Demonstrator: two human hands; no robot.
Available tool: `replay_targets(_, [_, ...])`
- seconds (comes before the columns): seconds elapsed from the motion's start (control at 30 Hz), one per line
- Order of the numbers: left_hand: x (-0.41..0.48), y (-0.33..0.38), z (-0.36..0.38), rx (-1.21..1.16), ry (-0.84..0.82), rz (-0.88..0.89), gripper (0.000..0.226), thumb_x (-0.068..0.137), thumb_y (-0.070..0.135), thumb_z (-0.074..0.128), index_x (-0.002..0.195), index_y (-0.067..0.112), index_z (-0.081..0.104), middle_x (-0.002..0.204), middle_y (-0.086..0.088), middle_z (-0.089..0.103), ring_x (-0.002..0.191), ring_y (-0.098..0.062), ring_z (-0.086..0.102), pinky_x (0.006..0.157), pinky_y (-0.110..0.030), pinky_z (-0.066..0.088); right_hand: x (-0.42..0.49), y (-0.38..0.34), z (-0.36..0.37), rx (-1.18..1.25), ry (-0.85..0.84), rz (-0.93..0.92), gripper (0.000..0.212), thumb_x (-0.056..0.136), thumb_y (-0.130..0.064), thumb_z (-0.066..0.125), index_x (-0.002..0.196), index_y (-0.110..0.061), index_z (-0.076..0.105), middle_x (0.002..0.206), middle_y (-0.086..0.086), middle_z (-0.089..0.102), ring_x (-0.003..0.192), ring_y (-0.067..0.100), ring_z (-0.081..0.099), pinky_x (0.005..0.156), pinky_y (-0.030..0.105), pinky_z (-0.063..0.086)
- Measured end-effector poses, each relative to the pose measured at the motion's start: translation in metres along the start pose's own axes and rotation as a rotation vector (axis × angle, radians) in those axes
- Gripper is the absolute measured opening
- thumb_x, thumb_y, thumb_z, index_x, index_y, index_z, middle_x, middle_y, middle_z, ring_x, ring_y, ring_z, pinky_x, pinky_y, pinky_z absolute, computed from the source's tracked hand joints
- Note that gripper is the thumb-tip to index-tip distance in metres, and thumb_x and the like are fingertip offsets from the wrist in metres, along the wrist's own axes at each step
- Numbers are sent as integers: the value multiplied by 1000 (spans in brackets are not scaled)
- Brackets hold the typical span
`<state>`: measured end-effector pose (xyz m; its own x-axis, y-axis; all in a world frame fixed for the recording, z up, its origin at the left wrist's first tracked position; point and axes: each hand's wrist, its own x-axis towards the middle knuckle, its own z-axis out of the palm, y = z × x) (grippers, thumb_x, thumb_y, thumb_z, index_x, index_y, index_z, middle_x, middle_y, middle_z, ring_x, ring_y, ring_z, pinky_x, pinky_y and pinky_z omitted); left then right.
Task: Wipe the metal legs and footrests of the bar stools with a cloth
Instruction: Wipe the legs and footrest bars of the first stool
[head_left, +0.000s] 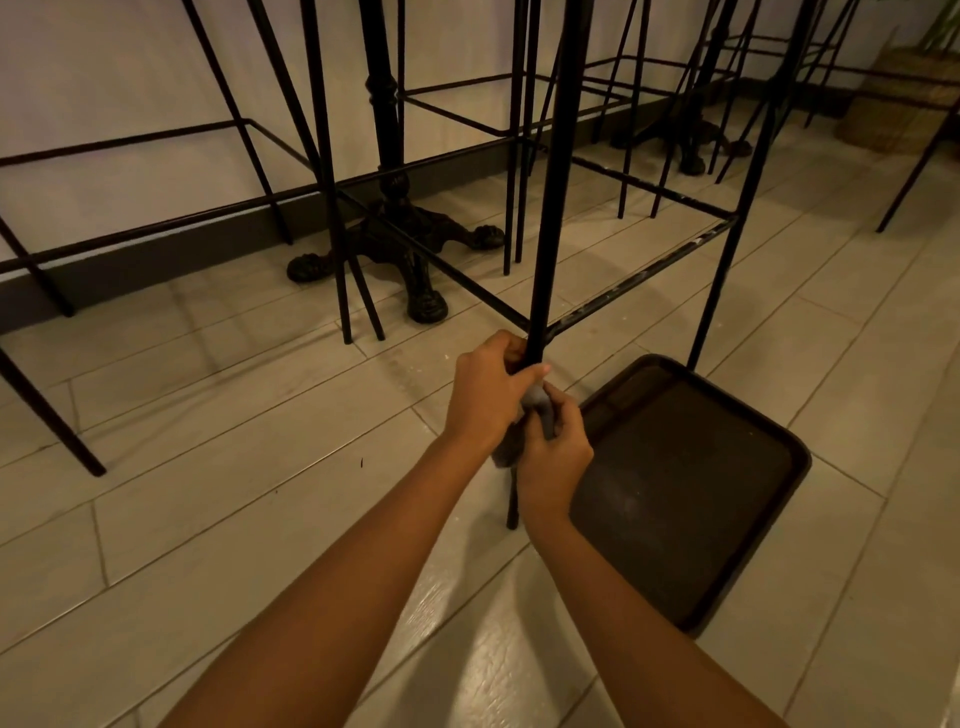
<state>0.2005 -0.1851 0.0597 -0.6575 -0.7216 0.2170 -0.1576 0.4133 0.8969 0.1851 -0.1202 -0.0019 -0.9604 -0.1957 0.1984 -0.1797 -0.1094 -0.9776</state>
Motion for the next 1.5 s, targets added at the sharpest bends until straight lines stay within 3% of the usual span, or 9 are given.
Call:
replay_targets(0.17, [6,-1,-5,-28,-49,-23,23,76,15,74,95,6,65,93,-5,71,82,-8,65,70,-8,52,-4,12,-10,-139,-49,64,22,87,0,53,106,-7,63,98,7,68,92,16,65,84,29,53])
replay_targets(0.3, [8,-2,-8,-39,-82,-23,24,75,16,75,94,6,66,93,-7,72,81,-8,66,70,-9,52,-2,4,-10,-77,-30,79,24,88,-1,51,109,-6,62,101,8,67,95,16,64,82,16,51])
replay_targets(0.53, [8,-3,-6,-22,-73,-30,23,75,15,75,94,7,65,94,-6,72,84,-9,65,76,-15,53,-3,-2,-3,-52,-2,4,26,86,5,52,110,1,62,104,15,66,97,22,64,81,11,49])
replay_targets(0.67, [7,-2,-7,-24,-67,-20,24,75,14,75,95,5,65,93,-8,72,82,-9,65,75,-16,52,-12,12,-3,3,35,93,32,85,8,53,116,2,60,108,3,62,105,15,58,77,-3,43])
replay_targets(0.9, [8,-3,-9,-43,-79,4,26,75,14,75,97,3,65,93,-9,71,80,-8,64,71,-10,51,-20,39,-13,-51,23,205,29,86,7,53,114,1,61,103,0,62,98,18,60,68,-6,41])
replay_targets(1.07, [6,-4,-8,-34,-76,10,26,76,15,74,98,4,65,93,-8,71,82,-8,64,74,-13,51,-20,22,-11,-2,36,78,33,85,8,52,114,-7,58,102,-10,61,93,-7,58,78,1,44])
replay_targets(1.17, [5,-5,-7,-29,-83,8,26,78,16,73,100,4,65,96,-9,71,88,-12,66,79,-20,53,-17,22,-8,-15,39,48,26,84,8,53,103,-9,60,102,5,64,97,8,61,84,13,50])
replay_targets(1.3, [3,-7,-4,-50,-73,-12,27,79,13,72,102,3,65,98,-12,72,92,-17,68,83,-24,55,-17,35,-6,-49,47,87,20,84,9,52,98,1,63,103,14,65,97,18,61,79,4,47])
replay_targets(1.5, [2,-10,-2,-49,-82,-34,26,78,10,72,102,1,65,98,-13,71,91,-17,67,85,-26,54,-19,46,-11,-126,20,106,13,82,10,55,92,8,63,89,13,63,75,-4,59,67,-1,43])
